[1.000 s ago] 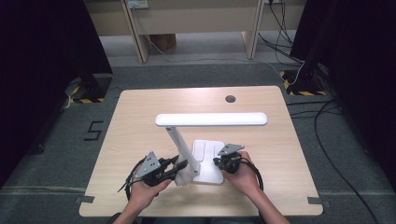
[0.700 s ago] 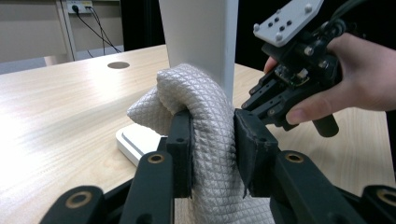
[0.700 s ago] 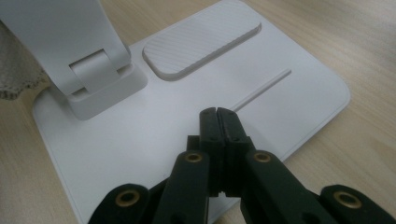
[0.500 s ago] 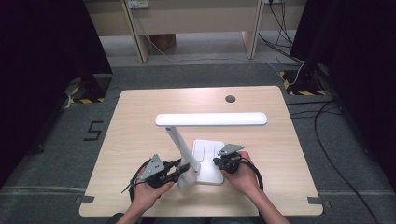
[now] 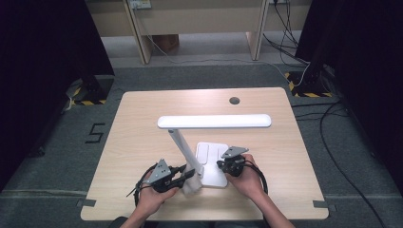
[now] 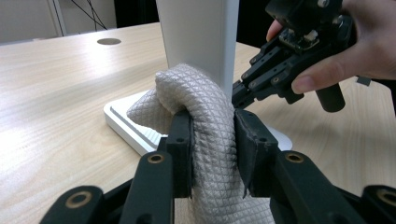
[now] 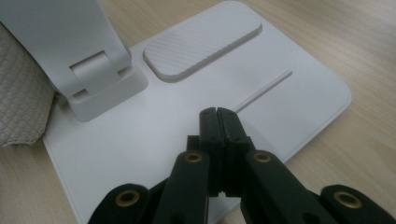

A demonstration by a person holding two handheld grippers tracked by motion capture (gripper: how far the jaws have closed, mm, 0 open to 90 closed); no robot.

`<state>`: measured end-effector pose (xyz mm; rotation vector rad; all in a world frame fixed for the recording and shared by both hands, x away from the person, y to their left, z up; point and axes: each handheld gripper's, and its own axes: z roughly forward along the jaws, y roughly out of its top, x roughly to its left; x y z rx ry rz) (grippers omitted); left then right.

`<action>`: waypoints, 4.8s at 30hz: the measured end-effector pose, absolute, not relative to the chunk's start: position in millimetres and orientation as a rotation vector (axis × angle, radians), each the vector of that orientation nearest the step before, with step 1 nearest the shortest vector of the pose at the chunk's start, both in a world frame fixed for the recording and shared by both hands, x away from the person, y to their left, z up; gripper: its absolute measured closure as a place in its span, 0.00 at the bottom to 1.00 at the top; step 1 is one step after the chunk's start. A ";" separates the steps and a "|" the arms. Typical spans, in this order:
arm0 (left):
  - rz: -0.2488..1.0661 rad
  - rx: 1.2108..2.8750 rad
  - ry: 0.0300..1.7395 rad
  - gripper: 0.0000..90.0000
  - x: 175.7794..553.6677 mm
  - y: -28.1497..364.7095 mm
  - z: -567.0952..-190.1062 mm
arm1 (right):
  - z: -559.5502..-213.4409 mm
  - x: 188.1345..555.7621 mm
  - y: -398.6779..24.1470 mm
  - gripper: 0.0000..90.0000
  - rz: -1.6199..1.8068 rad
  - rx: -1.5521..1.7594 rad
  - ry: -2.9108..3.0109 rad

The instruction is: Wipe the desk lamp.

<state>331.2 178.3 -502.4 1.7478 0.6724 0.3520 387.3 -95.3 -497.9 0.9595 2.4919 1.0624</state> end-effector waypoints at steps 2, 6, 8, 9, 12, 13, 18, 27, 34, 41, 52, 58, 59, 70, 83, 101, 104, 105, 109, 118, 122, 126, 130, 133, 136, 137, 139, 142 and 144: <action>0.351 1.755 0.673 0.76 331.1 177.8 -503.3 | -497.9 387.2 -95.3 1.00 1.062 0.960 2.491; 0.345 1.767 0.674 0.76 331.3 177.1 -505.2 | -497.9 387.4 -95.3 1.00 1.061 0.957 2.491; 0.343 1.774 0.675 0.76 331.3 176.9 -505.8 | -497.9 387.3 -95.2 1.00 1.061 0.958 2.491; 0.344 1.777 0.677 0.76 331.2 176.6 -505.9 | -497.8 387.4 -95.3 1.00 1.061 0.958 2.491; 0.343 1.786 0.676 0.77 330.8 176.5 -505.9 | -497.8 387.3 -95.2 1.00 1.060 0.958 2.491; 0.343 1.790 0.675 0.78 330.6 176.4 -505.9 | -497.8 387.3 -95.2 1.00 1.060 0.958 2.491; 0.344 1.826 0.684 0.80 328.2 175.0 -507.7 | -497.8 387.4 -95.3 1.00 1.061 0.957 2.491; 0.323 1.855 0.700 0.82 329.2 171.6 -513.0 | -497.7 387.5 -95.2 1.00 1.059 0.955 2.493; 0.267 1.872 0.728 0.84 320.6 173.9 -507.8 | -497.3 388.6 -95.7 0.99 1.060 0.960 2.499; 0.235 1.807 0.711 0.85 294.9 188.3 -496.8 | -493.6 388.4 -97.2 0.78 1.020 0.961 2.517; 0.283 1.684 0.607 0.84 293.5 163.5 -447.4 | -441.1 331.2 -113.8 0.61 1.513 0.883 2.401; 0.349 1.678 0.672 0.84 311.0 141.5 -436.9 | -417.7 306.0 -107.7 0.54 1.586 0.744 2.353; 0.355 1.670 0.682 0.84 314.3 138.0 -435.1 | -418.1 304.4 -104.9 0.53 1.568 0.721 2.355; 0.373 1.615 0.730 0.83 328.3 115.9 -429.0 | -431.9 304.8 -83.5 0.40 1.323 0.691 2.234; 0.329 1.567 0.735 0.79 328.5 113.3 -425.8 | -429.5 306.2 -92.9 0.93 1.305 0.636 2.145; 0.283 1.534 0.732 0.78 328.5 106.9 -422.2 | -426.9 304.3 -95.3 0.93 1.327 0.632 2.078; 0.277 1.545 0.684 0.68 327.5 108.8 -416.2 | -424.6 304.7 -100.6 0.94 1.343 0.632 2.064; 0.286 1.555 0.660 0.63 326.7 109.9 -414.5 | -423.1 305.1 -103.9 0.94 1.346 0.630 2.052; 0.308 1.574 0.587 0.52 315.6 114.8 -407.6 | -415.8 306.3 -121.6 0.94 1.355 0.656 1.983; 0.356 1.570 0.567 0.58 290.3 162.4 -417.1 | -405.0 307.6 -163.7 0.94 1.410 0.689 1.877; 0.371 1.560 0.666 0.57 294.2 187.0 -431.6 | -395.1 305.5 -184.8 0.94 1.451 0.697 1.816; 0.379 1.578 0.689 0.52 302.0 188.4 -439.5 | -384.4 302.6 -196.8 0.94 1.451 0.689 1.768; 0.409 1.598 0.691 0.44 309.8 177.7 -442.8 | -377.3 299.5 -196.1 0.94 1.455 0.676 1.742; 0.431 1.608 0.704 0.43 315.2 176.4 -443.8 | -373.9 300.5 -197.8 0.94 1.454 0.677 1.731; 0.442 1.612 0.728 0.43 320.3 178.0 -445.1 | -372.5 301.3 -200.4 0.94 1.466 0.713 1.728; 0.443 1.610 0.730 0.43 321.1 178.1 -444.9 | -371.6 301.3 -201.2 0.94 1.460 0.716 1.728; 0.447 1.599 0.738 0.43 323.2 177.6 -444.9 | -370.0 301.3 -201.2 0.94 1.468 0.713 1.715; 0.460 1.577 0.745 0.44 325.7 176.4 -444.9 | -367.0 300.2 -200.3 0.94 1.465 0.702 1.711; 0.472 1.570 0.743 0.45 326.7 175.2 -445.0 | -365.2 299.7 -200.4 0.94 1.462 0.707 1.714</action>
